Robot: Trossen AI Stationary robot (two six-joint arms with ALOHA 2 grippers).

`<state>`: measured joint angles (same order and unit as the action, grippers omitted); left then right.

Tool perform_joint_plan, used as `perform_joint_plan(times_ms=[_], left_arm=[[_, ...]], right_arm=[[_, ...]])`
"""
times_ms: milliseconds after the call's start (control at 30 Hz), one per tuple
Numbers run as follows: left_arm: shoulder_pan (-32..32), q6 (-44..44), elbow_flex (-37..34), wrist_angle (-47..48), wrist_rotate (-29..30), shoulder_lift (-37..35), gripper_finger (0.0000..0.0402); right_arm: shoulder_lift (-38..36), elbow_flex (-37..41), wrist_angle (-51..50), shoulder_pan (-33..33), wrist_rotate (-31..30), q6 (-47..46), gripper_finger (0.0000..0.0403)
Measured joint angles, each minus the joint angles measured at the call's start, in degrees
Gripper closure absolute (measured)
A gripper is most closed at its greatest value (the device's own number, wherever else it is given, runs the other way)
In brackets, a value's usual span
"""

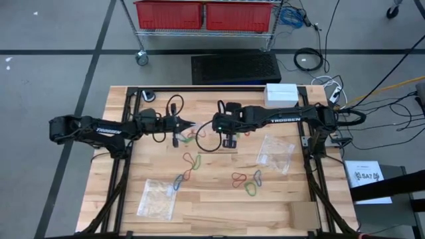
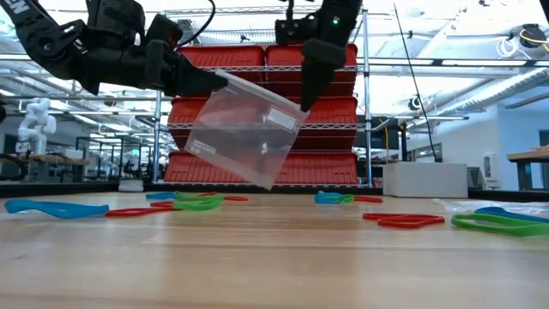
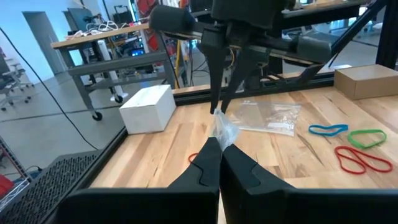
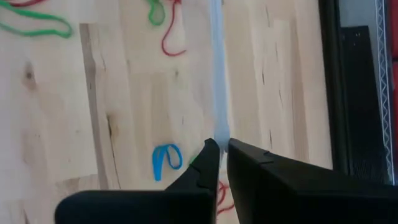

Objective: Sort rubber bands
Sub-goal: Open the top zip bag

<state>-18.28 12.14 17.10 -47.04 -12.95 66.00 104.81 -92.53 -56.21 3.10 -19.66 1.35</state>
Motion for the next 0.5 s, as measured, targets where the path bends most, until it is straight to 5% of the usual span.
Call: perform_joint_plan(times_ms=[267,500], left_arm=[[-0.02,0.02,0.00,0.38,0.01,-0.09,0.0402],[-0.02,0.05,0.00,1.04,0.48,-0.09,0.0402]], right_arm=[[-2.31,0.18,-3.54,-1.24,-3.37,-2.78,0.0357],[-6.90,0.00,6.06,-3.01,-3.08,-3.07,0.0282]])
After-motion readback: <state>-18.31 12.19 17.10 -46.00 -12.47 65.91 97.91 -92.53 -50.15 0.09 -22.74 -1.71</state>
